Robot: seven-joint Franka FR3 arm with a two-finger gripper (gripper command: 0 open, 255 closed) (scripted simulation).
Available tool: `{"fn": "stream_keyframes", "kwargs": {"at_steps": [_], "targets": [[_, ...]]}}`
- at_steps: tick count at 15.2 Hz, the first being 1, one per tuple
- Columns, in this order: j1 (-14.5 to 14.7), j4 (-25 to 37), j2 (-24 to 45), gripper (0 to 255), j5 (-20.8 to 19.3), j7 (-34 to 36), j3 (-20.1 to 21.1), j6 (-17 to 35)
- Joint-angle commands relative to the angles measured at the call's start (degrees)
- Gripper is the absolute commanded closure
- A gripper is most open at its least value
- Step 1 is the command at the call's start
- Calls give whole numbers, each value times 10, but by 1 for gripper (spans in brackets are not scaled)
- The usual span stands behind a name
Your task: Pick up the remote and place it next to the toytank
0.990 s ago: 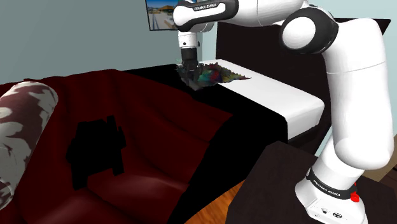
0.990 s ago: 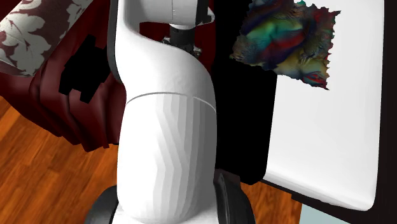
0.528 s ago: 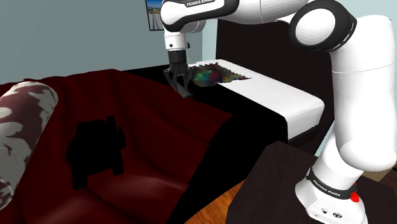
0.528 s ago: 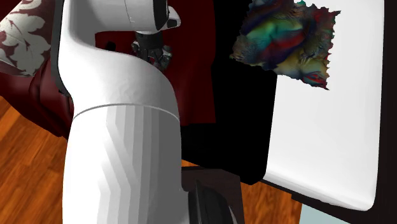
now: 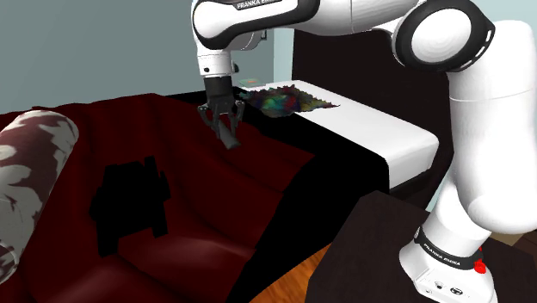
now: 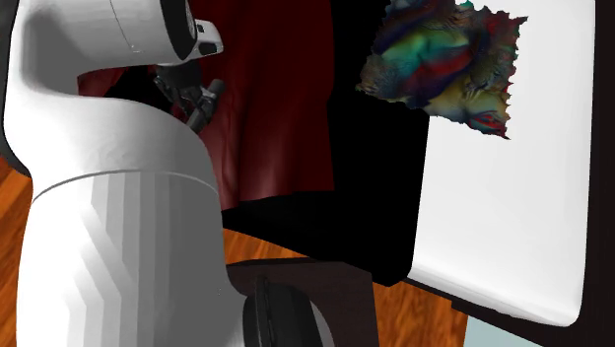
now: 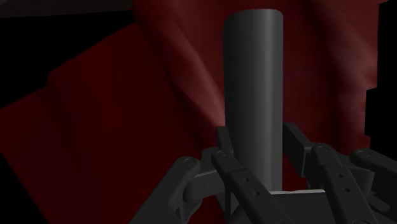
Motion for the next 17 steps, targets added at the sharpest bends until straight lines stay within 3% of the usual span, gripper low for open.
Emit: {"fn": "stream_keyframes", "kwargs": {"at_steps": [1, 3, 17], "targets": [[16, 3, 2, 255, 0, 24, 7, 3], [36, 14, 10, 255, 0, 52, 16, 4], [36, -77, 21, 255, 0, 38, 15, 106]]}}
